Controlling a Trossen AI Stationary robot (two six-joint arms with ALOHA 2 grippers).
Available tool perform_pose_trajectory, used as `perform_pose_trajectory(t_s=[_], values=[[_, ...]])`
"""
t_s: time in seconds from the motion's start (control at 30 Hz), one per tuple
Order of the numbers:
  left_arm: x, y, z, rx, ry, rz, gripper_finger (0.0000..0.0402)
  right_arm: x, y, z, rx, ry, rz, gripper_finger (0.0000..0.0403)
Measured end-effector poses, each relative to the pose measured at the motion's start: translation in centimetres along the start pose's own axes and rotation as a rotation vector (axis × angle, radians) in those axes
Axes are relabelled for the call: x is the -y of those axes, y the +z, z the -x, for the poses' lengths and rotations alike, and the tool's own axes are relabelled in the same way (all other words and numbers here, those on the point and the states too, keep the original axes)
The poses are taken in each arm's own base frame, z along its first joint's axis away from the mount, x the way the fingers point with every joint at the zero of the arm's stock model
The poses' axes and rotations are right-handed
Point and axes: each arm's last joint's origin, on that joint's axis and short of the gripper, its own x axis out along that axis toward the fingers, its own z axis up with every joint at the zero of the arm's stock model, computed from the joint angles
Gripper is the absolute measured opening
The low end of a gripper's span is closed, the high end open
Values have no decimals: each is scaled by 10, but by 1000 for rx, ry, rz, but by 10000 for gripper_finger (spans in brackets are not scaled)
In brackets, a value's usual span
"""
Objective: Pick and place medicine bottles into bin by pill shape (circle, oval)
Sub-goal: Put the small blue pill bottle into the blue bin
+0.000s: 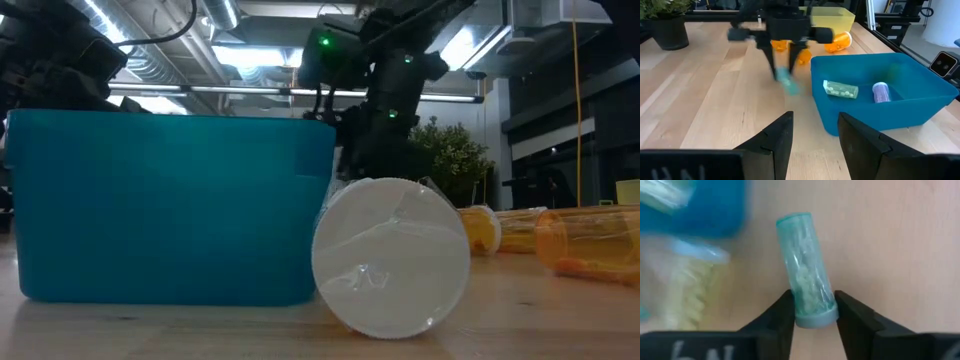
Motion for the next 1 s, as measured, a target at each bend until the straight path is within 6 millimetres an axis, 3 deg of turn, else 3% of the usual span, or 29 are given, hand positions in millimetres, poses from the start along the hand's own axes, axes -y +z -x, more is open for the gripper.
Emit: perform_pose_trajectory(t_s=[0.2, 0.33, 0.5, 0.67, 1.0], values=[[0, -1, 0, -8, 7, -1, 147, 9, 11, 26, -43, -266, -93, 111], [0, -1, 0, -7, 7, -22, 147, 7, 26, 47, -14, -336, -131, 121], [0, -1, 0, -7, 7, -23, 147, -13, 52, 74, 107, -129, -81, 133], [0, -1, 0, -6, 7, -23, 147, -36, 66, 94, 178, 84, -75, 136], [0, -1, 0, -6, 7, -23, 147, -57, 71, 100, 242, 125, 3, 148]])
